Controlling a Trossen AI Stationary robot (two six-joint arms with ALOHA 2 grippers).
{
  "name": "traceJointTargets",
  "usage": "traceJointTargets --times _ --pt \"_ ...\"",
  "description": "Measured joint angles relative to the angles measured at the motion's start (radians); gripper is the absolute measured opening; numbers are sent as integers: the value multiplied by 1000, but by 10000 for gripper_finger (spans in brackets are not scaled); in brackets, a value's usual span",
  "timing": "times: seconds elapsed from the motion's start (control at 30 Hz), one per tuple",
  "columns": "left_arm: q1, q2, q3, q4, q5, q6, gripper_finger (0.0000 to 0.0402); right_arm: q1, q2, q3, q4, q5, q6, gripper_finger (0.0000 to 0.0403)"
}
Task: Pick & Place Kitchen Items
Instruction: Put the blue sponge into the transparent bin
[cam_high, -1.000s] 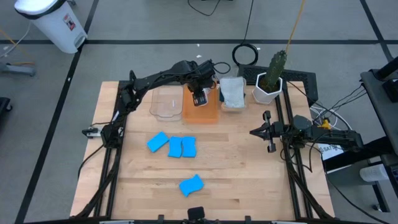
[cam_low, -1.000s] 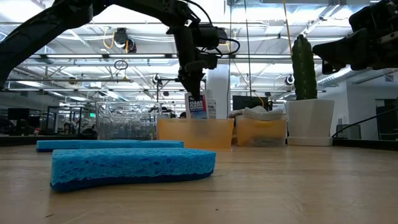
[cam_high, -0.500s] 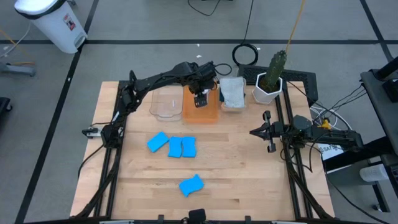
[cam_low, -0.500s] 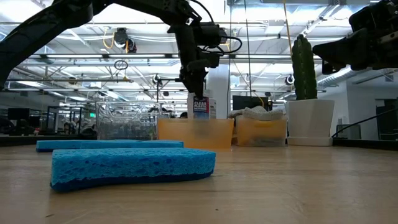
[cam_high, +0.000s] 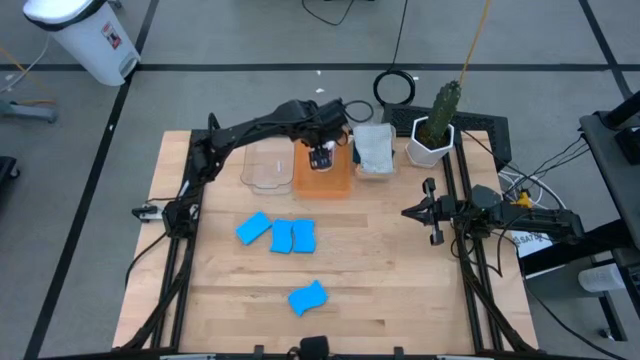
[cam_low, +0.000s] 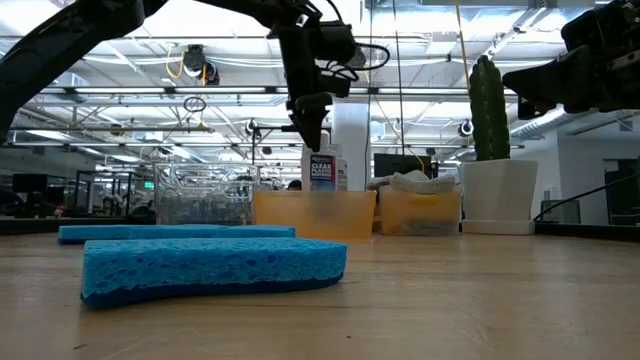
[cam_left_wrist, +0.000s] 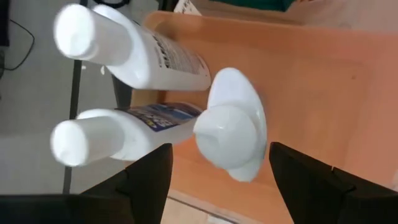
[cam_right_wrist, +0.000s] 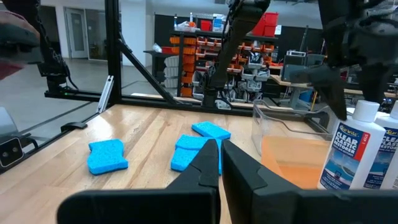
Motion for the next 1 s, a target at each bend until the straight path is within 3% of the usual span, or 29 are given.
traceJointTargets --times 0.63,1.0 --pt "-11 -267 0 -1 68 -55 271 0 0 0 0 0 0 0" --pt "-23 -438 0 -8 475 -22 271 0 0 0 0 0 0 0"
